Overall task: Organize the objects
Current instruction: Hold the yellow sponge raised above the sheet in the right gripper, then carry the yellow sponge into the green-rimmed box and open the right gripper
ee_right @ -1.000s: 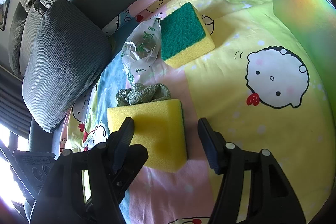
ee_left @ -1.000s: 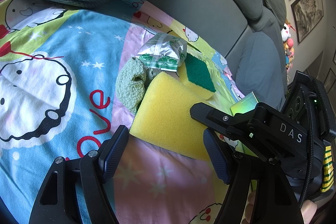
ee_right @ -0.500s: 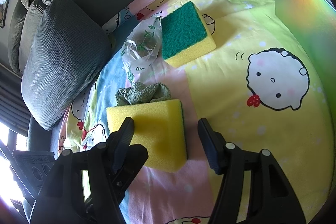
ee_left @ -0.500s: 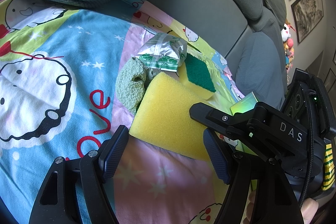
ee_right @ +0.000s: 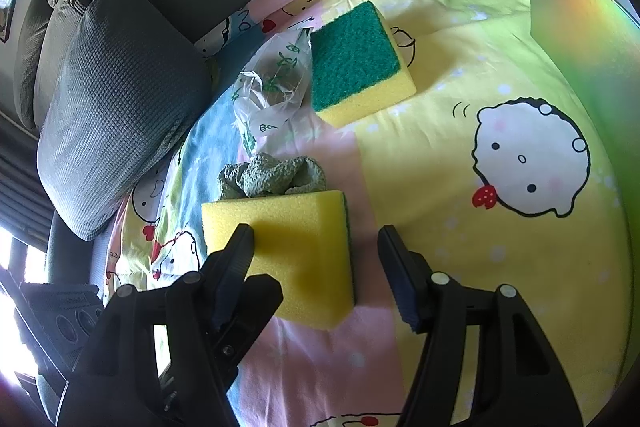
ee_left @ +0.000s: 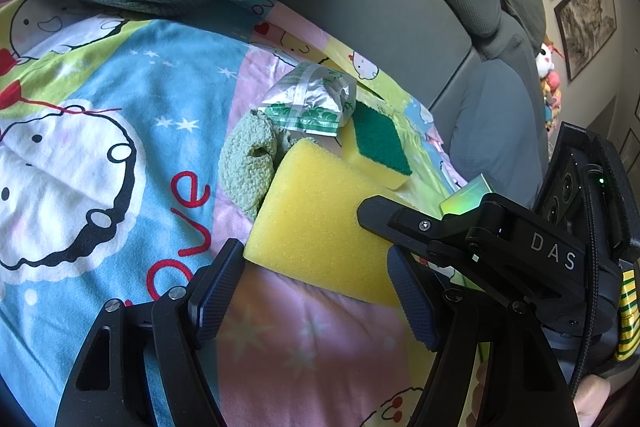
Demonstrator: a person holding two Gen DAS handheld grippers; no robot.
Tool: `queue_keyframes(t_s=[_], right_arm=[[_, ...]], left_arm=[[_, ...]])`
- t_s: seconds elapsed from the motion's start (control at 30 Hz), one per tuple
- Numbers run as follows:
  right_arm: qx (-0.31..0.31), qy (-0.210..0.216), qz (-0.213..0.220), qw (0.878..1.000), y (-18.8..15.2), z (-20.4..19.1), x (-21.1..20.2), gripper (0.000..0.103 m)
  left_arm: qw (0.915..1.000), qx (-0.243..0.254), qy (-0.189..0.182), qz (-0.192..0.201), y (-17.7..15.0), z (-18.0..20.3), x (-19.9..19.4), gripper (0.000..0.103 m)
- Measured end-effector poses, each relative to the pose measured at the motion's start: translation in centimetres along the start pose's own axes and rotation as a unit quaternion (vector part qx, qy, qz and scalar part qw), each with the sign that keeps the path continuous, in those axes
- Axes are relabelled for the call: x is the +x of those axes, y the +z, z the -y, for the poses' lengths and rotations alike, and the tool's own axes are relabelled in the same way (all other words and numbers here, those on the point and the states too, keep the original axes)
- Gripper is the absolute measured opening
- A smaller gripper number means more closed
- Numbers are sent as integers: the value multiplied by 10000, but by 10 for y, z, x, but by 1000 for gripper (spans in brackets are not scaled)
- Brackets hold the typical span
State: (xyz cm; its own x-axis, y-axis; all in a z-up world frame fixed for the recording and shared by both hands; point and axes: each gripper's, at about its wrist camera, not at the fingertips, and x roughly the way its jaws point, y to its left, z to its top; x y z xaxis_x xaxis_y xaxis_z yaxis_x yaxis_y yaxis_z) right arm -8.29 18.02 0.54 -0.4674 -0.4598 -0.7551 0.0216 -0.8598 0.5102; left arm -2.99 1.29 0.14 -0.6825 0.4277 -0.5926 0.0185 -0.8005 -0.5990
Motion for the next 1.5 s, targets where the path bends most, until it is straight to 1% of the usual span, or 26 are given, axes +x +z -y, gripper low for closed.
queue_keyframes(t_s=[0.17,0.23,0.37,0.47,0.57,0.63,0.7,0.77,0.8,0.87,0.9,0.93,1.03,1.07,1.17,1.27,1.33,1.43,1.5], right_arm=[[-36,0,-24,10000,0,0,0,63],[-39,2,-25,10000,0,0,1,63],[-145,-2,-97,9998,1,-1,1,63],[-137,29,-128,9998,2,1,2,63],[-212,-4,-150,9997,2,0,2,63],[-262,-45,-150,9995,2,-2,3,62],[-249,-44,-151,9996,2,-2,3,62],[-274,-63,-158,9995,1,-3,3,59],[-295,-56,-161,9994,1,-3,2,54],[-273,74,-200,9994,0,-4,2,46],[-259,126,-214,9994,0,-4,2,46],[-275,90,-205,9994,0,-5,2,46],[-265,111,-223,9993,0,-5,1,46],[-258,125,-218,9994,0,-5,0,45],[-252,163,-171,9994,0,-6,-5,45],[-271,284,-54,9992,0,-9,-19,45],[-357,333,133,9987,0,-13,-35,45],[-465,431,418,9971,2,-16,-63,45],[-477,520,634,9955,2,-14,-85,45]], left_arm=[[10000,-18,-21,-3,0,-1,0,75],[9999,48,65,-78,2,2,3,77],[9994,132,187,-257,6,7,5,78],[9981,233,440,-363,7,13,2,77],[9981,267,423,-364,4,12,-3,77],[9985,198,315,-400,5,7,-4,77],[9986,171,312,-394,4,5,-4,73],[9982,210,382,-420,4,6,-3,59],[9982,198,365,-436,5,6,-3,57],[9984,148,300,-454,5,5,-3,56],[9985,146,255,-460,5,5,-3,55],[9986,144,237,-458,5,4,-4,54],[9984,188,250,-468,6,5,-8,49],[9984,216,237,-460,6,7,-10,49],[9985,326,228,-377,7,14,-18,48],[9982,535,235,-160,9,32,-32,48],[9969,758,218,50,10,48,-46,48],[9926,1142,257,309,7,77,-62,48],[9899,1324,189,470,7,96,-70,48]])
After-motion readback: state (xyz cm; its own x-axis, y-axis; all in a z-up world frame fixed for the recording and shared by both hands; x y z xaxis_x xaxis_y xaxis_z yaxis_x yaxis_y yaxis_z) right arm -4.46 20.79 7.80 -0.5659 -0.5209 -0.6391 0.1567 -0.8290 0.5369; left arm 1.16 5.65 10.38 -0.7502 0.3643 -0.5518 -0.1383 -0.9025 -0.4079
